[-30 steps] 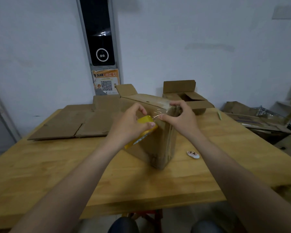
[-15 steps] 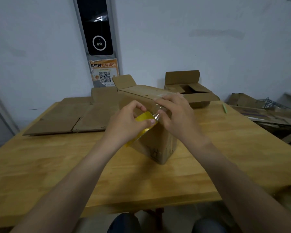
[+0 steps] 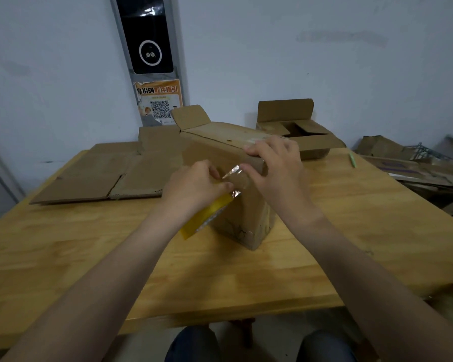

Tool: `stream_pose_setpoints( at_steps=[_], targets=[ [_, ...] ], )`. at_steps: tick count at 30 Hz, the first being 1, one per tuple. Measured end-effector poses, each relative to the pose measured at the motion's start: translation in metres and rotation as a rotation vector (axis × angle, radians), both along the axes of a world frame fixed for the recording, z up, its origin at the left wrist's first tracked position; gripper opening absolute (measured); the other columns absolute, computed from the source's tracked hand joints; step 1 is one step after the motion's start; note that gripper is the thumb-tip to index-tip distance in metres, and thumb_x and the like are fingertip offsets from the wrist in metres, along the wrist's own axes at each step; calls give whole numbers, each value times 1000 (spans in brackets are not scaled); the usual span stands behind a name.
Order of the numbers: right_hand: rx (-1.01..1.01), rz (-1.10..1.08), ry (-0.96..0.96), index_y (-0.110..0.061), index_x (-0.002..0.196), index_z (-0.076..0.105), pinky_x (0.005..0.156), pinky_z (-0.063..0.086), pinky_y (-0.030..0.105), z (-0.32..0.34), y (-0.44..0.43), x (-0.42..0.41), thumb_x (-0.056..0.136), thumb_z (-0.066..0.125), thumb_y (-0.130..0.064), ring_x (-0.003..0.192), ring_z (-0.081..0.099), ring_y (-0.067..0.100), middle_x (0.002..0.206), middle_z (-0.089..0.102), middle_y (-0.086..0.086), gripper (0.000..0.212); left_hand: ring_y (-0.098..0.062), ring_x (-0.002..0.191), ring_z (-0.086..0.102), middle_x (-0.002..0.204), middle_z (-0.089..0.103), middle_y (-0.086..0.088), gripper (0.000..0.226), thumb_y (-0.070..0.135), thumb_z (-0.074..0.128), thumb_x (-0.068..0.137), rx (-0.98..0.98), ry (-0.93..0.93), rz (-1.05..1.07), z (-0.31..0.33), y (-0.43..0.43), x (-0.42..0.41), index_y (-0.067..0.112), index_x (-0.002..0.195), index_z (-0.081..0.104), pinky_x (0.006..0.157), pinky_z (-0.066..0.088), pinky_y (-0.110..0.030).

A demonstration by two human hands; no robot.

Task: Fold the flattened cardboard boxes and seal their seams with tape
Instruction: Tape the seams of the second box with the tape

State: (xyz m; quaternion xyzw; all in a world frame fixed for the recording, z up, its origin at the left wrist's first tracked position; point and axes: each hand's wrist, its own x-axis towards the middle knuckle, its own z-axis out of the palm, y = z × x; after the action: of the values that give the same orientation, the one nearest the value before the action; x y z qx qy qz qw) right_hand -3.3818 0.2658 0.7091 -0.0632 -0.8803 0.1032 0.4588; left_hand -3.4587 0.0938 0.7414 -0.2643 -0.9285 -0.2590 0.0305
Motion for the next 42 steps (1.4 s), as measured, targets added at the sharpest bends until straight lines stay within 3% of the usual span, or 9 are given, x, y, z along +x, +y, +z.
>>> stream_pose_setpoints(
  at_steps=[7, 11, 14, 16, 19, 26, 31, 37, 42],
  targets=[
    [25, -30, -27, -29, 118, 61, 60, 46, 24, -1, -2, 3, 82, 80, -42, 123, 44, 21, 122, 56, -9, 43, -18, 100, 61, 111, 66, 7, 23, 60, 67, 88, 66, -57, -62, -5, 3, -6, 38, 96, 67, 71, 48, -33],
    [10, -41, -62, -28, 117, 60, 61, 47, 26, 2, -5, 3, 83, 79, -42, 124, 43, 21, 121, 56, -11, 42, -12, 100, 57, 118, 62, 9, 17, 50, 70, 88, 191, -228, -94, -6, 0, -6, 38, 100, 70, 86, 53, -35],
    [28, -56, -113, -29, 118, 61, 86, 53, 40, 10, -6, 5, 83, 79, -45, 123, 49, 24, 121, 59, -9, 43, -11, 99, 55, 120, 60, 9, 16, 46, 72, 88, 233, -320, -119, -4, 0, -2, 38, 102, 71, 82, 50, -34],
    [67, -114, -173, -35, 124, 60, 112, 30, 63, 20, -6, 11, 84, 74, -54, 127, 51, 23, 124, 61, -11, 46, -13, 98, 57, 119, 59, 6, 16, 45, 73, 89, 234, -331, -119, -4, -1, -1, 37, 103, 71, 80, 50, -33],
    [36, -146, -238, -43, 138, 51, 117, 9, 71, 30, -2, 26, 87, 58, -70, 140, 41, 22, 140, 55, -14, 58, -19, 104, 62, 119, 65, 3, 18, 48, 75, 87, 215, -289, -95, -6, -3, -3, 38, 103, 71, 91, 54, -38],
    [-115, -196, -195, -34, 133, 58, 105, 41, 53, -5, 35, 70, 98, 45, -60, 124, 48, 26, 135, 58, -9, 46, -20, 100, 61, 110, 62, 5, 19, 49, 73, 89, 147, -172, -60, -9, -4, -3, 39, 105, 69, 83, 54, -36],
    [-210, -297, -586, -31, 136, 58, 94, 49, 48, -48, 62, 78, 100, 50, -53, 127, 46, 32, 139, 54, -7, 43, -18, 88, 61, 96, 62, 7, 17, 49, 71, 90, 107, -102, -19, -10, 1, 0, 41, 105, 66, 78, 54, -36],
    [-281, -316, -971, -19, 129, 64, 101, 43, 46, -102, 98, 62, 105, 45, -33, 122, 49, 41, 134, 54, 9, 33, -20, 94, 59, 101, 60, 6, 24, 51, 70, 91, 74, -77, 18, -8, 3, 5, 38, 112, 66, 75, 48, -34],
    [-289, -308, -796, -21, 98, 78, 73, 50, 34, -129, 105, 55, 94, 62, -30, 92, 64, 29, 101, 69, 6, 20, -25, 110, 61, 109, 59, 4, 31, 52, 70, 91, 70, -97, 33, -9, 2, 7, 36, 118, 67, 85, 52, -37]
  ],
)
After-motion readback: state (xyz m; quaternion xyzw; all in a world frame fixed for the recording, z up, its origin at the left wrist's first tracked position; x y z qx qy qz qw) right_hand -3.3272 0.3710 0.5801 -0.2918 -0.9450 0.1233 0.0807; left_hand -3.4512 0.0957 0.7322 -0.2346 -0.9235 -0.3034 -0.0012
